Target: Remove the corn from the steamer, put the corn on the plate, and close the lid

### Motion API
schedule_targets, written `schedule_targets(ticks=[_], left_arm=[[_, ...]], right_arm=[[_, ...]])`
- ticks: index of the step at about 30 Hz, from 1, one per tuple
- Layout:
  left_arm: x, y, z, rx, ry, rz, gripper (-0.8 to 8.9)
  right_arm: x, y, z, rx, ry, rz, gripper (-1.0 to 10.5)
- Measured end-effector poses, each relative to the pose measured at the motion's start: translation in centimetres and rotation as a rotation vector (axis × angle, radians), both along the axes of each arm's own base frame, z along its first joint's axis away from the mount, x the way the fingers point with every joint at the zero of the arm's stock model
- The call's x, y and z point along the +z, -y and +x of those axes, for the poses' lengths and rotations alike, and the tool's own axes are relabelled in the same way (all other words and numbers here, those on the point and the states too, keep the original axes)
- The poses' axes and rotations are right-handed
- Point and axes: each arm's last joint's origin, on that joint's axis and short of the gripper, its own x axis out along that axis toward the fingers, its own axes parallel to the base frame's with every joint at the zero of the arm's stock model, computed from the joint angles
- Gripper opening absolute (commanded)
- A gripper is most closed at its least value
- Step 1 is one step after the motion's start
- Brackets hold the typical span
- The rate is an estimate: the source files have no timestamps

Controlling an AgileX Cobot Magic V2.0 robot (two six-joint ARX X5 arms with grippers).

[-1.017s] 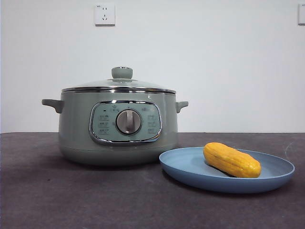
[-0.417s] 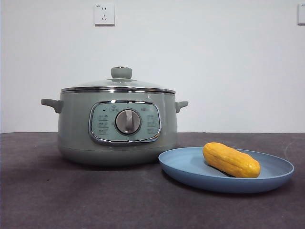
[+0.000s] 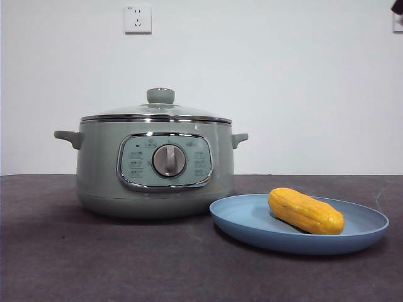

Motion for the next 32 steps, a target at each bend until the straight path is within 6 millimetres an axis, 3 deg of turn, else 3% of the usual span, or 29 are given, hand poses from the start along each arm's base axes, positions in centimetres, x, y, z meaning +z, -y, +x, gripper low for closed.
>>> schedule_targets(ticks=[21,27,32], left_arm=[[0.1,-0.1,0.1,0.007,0.039,0.037,-0.03],[2.3,-1.1,1.4,0.101,0.407,0.082,-0.03],[2.5,-3.7,0.4,0.206,0.747,0.031,-0.03]], right_arm=[[0.0,0.0,0.0,0.001,0.002,-0.002,0.0],[0.0,0.0,0.0,0.001,0.002,-0.002,0.0],[0.0,0.0,0.0,0.0,0.002,-0.002,0.0]])
